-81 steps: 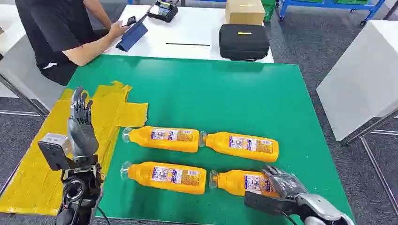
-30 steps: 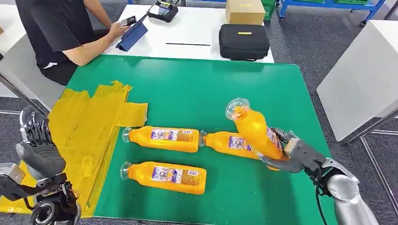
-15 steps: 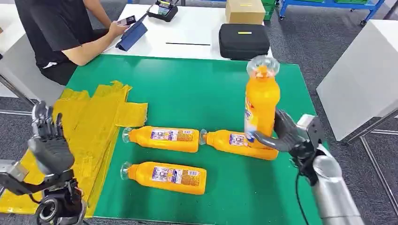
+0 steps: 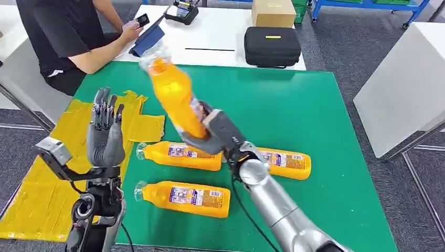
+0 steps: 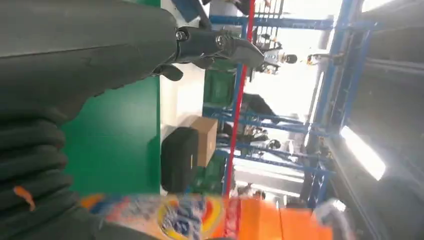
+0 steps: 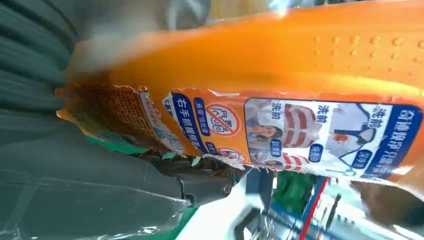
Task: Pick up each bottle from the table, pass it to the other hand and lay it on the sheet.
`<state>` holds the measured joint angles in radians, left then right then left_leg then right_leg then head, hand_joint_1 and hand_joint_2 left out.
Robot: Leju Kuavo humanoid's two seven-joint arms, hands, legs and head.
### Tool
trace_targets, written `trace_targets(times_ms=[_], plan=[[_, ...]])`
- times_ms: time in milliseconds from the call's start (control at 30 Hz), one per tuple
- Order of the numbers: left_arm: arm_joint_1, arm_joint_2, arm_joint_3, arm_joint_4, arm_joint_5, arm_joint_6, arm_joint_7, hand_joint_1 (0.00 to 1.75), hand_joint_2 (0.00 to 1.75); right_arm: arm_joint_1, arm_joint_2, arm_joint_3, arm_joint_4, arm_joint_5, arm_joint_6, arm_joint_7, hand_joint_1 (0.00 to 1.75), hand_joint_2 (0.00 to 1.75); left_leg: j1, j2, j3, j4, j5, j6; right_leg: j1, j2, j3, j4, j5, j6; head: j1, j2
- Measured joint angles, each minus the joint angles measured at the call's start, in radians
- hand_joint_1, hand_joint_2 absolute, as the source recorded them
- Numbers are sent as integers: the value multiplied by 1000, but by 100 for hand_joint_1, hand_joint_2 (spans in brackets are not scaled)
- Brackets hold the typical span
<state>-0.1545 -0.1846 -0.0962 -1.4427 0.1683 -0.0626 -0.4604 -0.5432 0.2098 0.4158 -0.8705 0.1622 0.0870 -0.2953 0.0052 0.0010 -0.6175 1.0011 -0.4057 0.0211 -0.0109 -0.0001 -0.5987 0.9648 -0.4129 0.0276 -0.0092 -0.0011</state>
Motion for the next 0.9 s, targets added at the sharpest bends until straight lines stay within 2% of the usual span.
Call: trace_targets(times_ms=[267,667,867,900], plan=[[-106,-1,-43,109,72,0,37,0,175,-76,70,60,135,76,-37,26,175,175,0,-1,0,0,0,0,0,0,0,0,0,0,0,0],[-140,-1,-59,166,86,0,42,0,175,-105,110,119,209,143,-69,37,175,175,0,0,-1,0,0,0,0,0,-1,0,0,0,0,0],[-148,0,-60,176,103,3,79,0,175,-124,123,183,223,293,-131,117,175,175,0,0,-1,0,0,0,0,0,-1,0,0,0,0,0],[-147,0,-60,176,106,10,85,175,175,-126,127,198,224,333,-152,140,175,175,0,0,-1,0,0,0,0,0,-1,0,0,0,0,0]])
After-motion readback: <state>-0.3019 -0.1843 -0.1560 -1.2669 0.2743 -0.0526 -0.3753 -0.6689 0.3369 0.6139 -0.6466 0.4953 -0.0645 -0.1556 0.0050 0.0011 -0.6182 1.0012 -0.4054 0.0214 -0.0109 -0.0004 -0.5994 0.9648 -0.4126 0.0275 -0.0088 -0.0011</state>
